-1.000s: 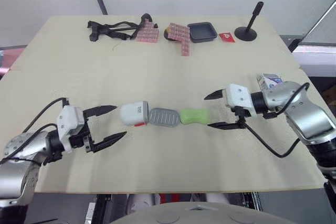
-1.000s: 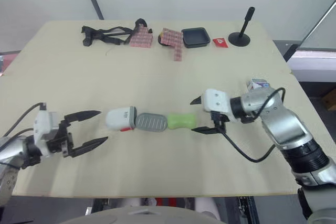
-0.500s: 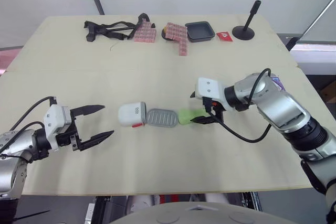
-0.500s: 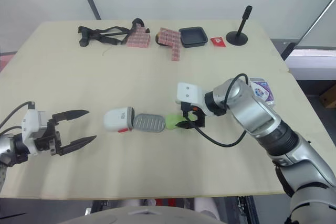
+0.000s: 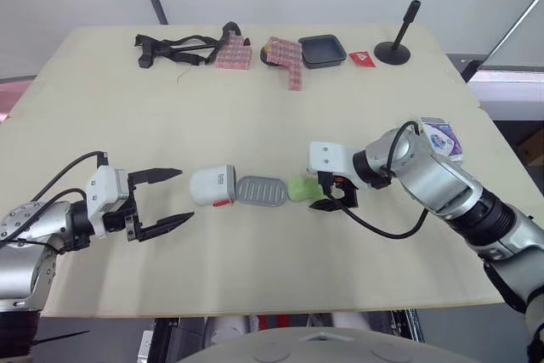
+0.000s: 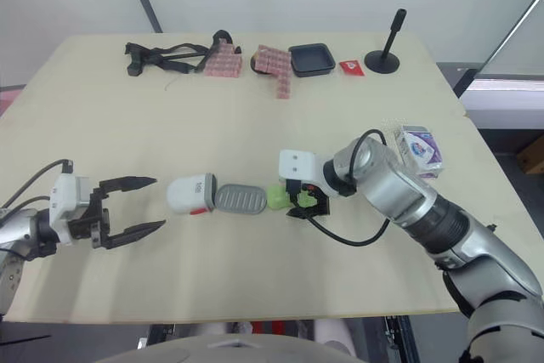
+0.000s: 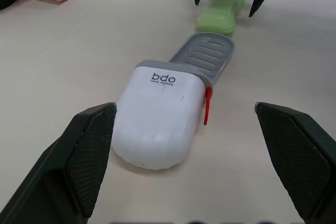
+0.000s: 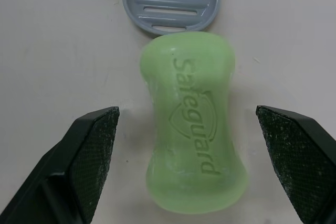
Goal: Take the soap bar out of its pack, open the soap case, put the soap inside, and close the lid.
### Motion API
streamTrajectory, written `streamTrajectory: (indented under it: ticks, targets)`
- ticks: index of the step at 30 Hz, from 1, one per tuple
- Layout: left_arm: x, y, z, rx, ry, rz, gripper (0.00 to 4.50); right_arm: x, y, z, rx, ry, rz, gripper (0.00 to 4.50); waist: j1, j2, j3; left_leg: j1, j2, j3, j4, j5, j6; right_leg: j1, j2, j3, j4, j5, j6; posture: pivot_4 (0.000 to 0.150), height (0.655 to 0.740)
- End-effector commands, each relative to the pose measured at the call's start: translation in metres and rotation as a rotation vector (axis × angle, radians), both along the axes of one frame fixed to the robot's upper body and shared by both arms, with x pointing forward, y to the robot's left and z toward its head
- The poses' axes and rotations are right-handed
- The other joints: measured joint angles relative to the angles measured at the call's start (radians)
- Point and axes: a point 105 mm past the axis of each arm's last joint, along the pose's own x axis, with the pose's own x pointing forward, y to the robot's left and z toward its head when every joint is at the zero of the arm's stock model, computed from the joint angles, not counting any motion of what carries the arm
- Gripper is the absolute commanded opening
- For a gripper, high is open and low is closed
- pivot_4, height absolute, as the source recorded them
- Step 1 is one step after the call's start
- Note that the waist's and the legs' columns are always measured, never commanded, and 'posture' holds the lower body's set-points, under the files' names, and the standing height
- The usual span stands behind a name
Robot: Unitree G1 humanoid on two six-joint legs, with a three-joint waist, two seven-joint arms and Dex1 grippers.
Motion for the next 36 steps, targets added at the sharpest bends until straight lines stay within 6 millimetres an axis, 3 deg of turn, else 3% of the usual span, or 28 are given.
streamTrajectory:
  ticks: [1, 8, 17, 19, 25, 30, 36]
  targets:
    - [-0.001, 0.000, 0.006, 0.012, -0.028, -0.009, 4.50, 0.003, 0.005, 0.002, 0.012, -0.028, 0.004, 4.50, 0.000, 0.000, 0.000, 0.000, 0.000, 0.000, 0.000, 0.000, 0.000, 0.000, 0.000, 0.000, 0.000, 0.000, 0.000, 0.150, 0.7400]
    - [-0.003, -0.004, 0.005, 0.007, -0.024, 0.001, 4.50, 0.004, 0.007, -0.006, 0.001, -0.013, 0.010, 4.50, 0.000, 0.000, 0.000, 0.000, 0.000, 0.000, 0.000, 0.000, 0.000, 0.000, 0.000, 0.000, 0.001, 0.000, 0.000, 0.150, 0.7400]
    - [-0.004, -0.003, 0.004, 0.007, -0.021, 0.011, 4.50, 0.002, 0.002, -0.016, -0.024, -0.005, 0.025, 1.81, -0.002, -0.001, -0.001, 0.001, 0.000, 0.000, 0.000, 0.000, -0.001, 0.000, -0.001, 0.001, 0.002, 0.000, 0.000, 0.150, 0.7400]
    - [-0.004, -0.003, 0.004, 0.008, -0.021, 0.010, 4.50, 0.003, 0.002, -0.013, -0.019, -0.013, 0.031, 1.80, -0.002, -0.002, -0.001, 0.001, 0.000, 0.000, 0.000, 0.001, -0.001, 0.000, -0.001, 0.000, 0.002, 0.000, 0.000, 0.150, 0.7400]
    - [-0.003, -0.003, 0.003, 0.014, -0.018, 0.007, 4.50, 0.010, 0.014, 0.019, 0.042, -0.093, 0.072, 1.80, -0.003, -0.001, -0.001, 0.001, 0.000, 0.000, 0.001, 0.001, -0.001, 0.000, 0.000, 0.000, 0.003, 0.000, 0.000, 0.150, 0.7400]
    - [-0.001, -0.003, 0.003, 0.015, -0.018, 0.007, 4.50, 0.004, 0.041, 0.055, 0.170, -0.092, 0.096, 1.80, -0.005, -0.001, -0.001, 0.000, 0.000, 0.000, 0.001, 0.001, -0.001, -0.001, 0.001, 0.001, 0.003, 0.000, 0.000, 0.150, 0.7400]
    - [0.001, -0.001, 0.004, 0.021, -0.027, 0.005, 4.50, -0.004, 0.066, 0.045, 0.189, -0.029, 0.050, 1.80, 0.006, -0.001, -0.001, 0.006, 0.001, 0.000, 0.001, 0.001, -0.001, -0.001, 0.002, 0.001, 0.003, 0.000, 0.000, 0.150, 0.7400]
